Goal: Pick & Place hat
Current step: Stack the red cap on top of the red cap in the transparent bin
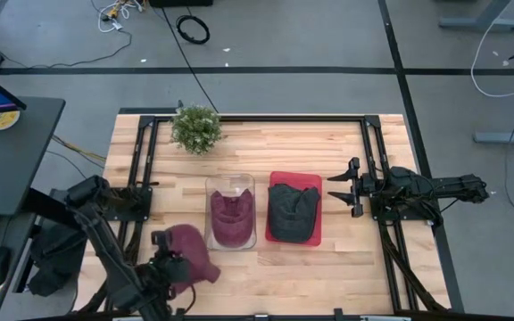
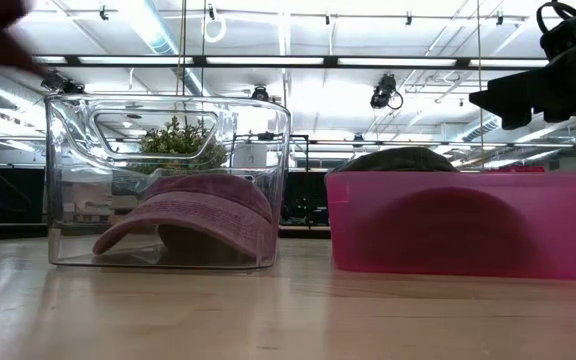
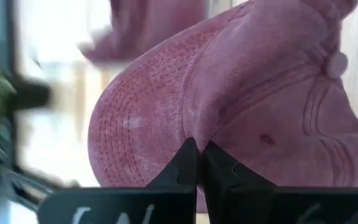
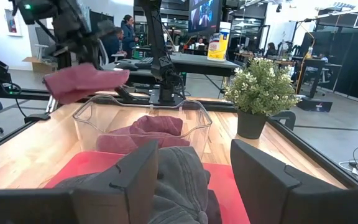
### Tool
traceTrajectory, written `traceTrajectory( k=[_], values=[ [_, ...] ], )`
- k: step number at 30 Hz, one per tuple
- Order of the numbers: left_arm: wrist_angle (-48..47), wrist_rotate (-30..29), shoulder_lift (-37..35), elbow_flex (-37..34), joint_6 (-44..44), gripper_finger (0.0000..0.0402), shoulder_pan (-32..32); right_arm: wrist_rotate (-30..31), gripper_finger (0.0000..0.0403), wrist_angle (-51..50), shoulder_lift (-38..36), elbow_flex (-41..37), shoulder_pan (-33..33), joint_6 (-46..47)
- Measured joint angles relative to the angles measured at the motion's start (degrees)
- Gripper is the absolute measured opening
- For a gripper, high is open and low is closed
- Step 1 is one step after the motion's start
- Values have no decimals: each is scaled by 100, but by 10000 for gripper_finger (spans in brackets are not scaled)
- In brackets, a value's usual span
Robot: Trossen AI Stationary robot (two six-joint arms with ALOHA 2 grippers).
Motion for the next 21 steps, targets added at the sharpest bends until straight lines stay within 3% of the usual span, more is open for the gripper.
traceTrajectory(
  k=[7, 13, 21],
  values=[
    [-11, -1489, -7, 386, 2183, 5, -31, 0, 205, 1, 1, 0, -1, 0],
    [-7, -3421, -7, 409, 3243, 12, 125, 0, 205, 0, 2, 0, -2, 1],
    [52, -3881, -4, 367, 3310, 6, 888, -2, 205, 0, 2, 0, -2, 43]
  ],
)
